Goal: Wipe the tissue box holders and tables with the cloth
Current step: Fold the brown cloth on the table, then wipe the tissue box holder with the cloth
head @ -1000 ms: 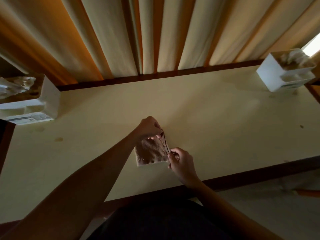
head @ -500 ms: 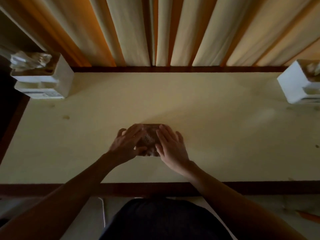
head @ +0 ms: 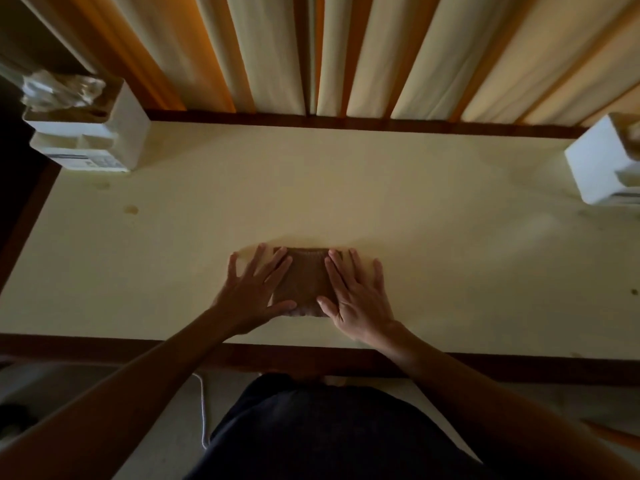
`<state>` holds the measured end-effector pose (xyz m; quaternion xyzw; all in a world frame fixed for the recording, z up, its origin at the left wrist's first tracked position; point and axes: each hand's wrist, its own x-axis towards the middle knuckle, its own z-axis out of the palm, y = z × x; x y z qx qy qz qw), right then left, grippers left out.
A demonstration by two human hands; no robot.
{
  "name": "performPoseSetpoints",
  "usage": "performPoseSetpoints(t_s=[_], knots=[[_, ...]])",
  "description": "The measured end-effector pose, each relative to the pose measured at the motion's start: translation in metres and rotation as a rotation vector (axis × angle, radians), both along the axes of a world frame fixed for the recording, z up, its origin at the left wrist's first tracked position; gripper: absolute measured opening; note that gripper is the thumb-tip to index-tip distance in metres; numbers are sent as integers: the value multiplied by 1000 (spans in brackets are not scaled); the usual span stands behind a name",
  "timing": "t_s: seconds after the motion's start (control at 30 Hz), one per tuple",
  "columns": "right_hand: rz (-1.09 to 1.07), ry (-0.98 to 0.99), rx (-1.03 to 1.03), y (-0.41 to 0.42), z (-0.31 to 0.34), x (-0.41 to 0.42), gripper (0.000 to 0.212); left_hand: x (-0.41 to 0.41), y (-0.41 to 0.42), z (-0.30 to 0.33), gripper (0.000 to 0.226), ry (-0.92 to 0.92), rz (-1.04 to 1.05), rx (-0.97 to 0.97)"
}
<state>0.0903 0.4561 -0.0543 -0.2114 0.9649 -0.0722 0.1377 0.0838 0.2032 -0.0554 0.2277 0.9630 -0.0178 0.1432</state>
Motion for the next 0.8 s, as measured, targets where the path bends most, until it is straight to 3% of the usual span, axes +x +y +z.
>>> performPoseSetpoints(t_s=[0.13,0.37,0.5,0.63,0.8], knots=[[-43,-20,-6,-14,14,-9,83,-1,-3,2,95,11,0,54],[-48,16,-51,-78,38,-53,78,-11,-64,15,93,-23,274,165],[-57,-24,-96,-147,44,-75,74,-22,-137,26,63,147,375,293],[-215,-46,-215,-225,56,-99,65,-41,-204,40,24,354,503,450],[-368,-72,-413,-319,80,-136,53,-80,-291,64,23,496,706,647]])
